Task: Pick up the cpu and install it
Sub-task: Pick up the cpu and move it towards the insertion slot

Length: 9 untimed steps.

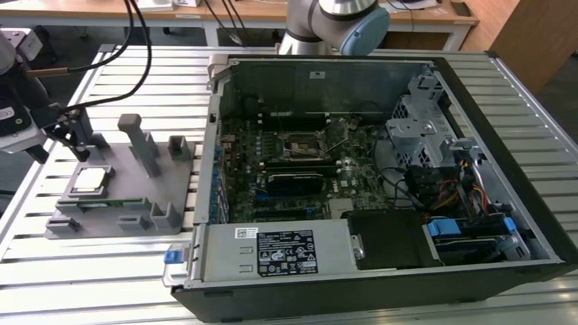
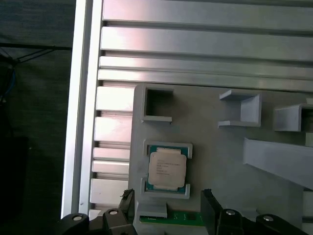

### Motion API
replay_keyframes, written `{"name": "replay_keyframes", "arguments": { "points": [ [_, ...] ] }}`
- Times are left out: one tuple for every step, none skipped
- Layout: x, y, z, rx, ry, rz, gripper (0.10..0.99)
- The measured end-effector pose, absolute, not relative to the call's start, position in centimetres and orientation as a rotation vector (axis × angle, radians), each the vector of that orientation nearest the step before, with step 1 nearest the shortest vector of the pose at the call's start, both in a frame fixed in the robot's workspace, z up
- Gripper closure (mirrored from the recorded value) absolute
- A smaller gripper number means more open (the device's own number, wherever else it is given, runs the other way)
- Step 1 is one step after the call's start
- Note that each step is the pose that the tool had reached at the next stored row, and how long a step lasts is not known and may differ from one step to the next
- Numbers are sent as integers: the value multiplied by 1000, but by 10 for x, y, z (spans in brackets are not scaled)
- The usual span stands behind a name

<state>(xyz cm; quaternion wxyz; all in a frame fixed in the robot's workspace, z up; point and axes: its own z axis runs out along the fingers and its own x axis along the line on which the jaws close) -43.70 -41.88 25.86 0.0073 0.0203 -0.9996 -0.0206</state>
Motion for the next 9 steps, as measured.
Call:
{"name": "replay_keyframes", "arguments": {
  "points": [
    [-437,-419,257,64,-3126,-64,439],
    [-437,-418,255,63,-3126,-64,439],
    [-437,-418,253,63,-3126,-64,439],
    [-437,-418,251,63,-3126,-64,439],
    [-437,-418,249,63,-3126,-64,439],
    [-437,-418,248,63,-3126,-64,439],
    [-437,-418,246,63,-3126,-64,439],
    [-437,-418,244,63,-3126,-64,427],
    [-437,-418,242,63,-3126,-64,427]
  ]
}}
